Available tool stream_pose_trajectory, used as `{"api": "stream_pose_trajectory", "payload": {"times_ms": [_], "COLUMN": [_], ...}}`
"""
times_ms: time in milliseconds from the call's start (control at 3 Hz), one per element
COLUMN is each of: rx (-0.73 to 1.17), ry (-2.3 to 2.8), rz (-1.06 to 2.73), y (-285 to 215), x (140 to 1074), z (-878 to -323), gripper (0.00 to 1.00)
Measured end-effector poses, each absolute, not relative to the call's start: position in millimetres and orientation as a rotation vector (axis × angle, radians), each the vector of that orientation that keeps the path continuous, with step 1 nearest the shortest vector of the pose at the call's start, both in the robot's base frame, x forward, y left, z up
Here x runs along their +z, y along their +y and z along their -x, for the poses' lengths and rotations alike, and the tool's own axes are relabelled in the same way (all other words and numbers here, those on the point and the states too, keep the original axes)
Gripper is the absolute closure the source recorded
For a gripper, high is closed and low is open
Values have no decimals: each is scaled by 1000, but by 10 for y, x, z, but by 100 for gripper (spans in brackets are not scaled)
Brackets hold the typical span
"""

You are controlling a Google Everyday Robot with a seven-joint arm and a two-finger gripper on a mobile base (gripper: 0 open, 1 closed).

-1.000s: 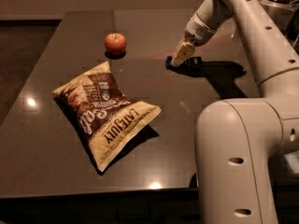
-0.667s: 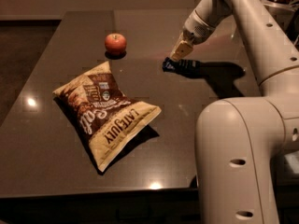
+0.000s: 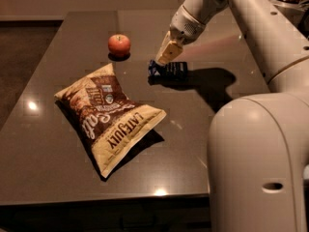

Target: Move rxbar blueberry near brown chip bag

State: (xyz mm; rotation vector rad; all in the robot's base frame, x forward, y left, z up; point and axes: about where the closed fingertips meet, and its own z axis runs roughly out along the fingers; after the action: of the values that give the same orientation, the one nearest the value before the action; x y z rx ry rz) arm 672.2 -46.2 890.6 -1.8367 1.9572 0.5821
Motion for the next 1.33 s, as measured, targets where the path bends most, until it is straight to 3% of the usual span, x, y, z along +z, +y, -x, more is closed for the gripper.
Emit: {"api": "stream_pose_trajectory", "payload": {"times_ms": [333, 667, 1333], "rx": [628, 665, 689], "ry": [1906, 1858, 1819], "rz": [1904, 1962, 1983], "y": [-239, -23, 162], "x": [8941, 8962, 8976], "z": [-6475, -6213, -6076], "gripper": [100, 82, 36]}}
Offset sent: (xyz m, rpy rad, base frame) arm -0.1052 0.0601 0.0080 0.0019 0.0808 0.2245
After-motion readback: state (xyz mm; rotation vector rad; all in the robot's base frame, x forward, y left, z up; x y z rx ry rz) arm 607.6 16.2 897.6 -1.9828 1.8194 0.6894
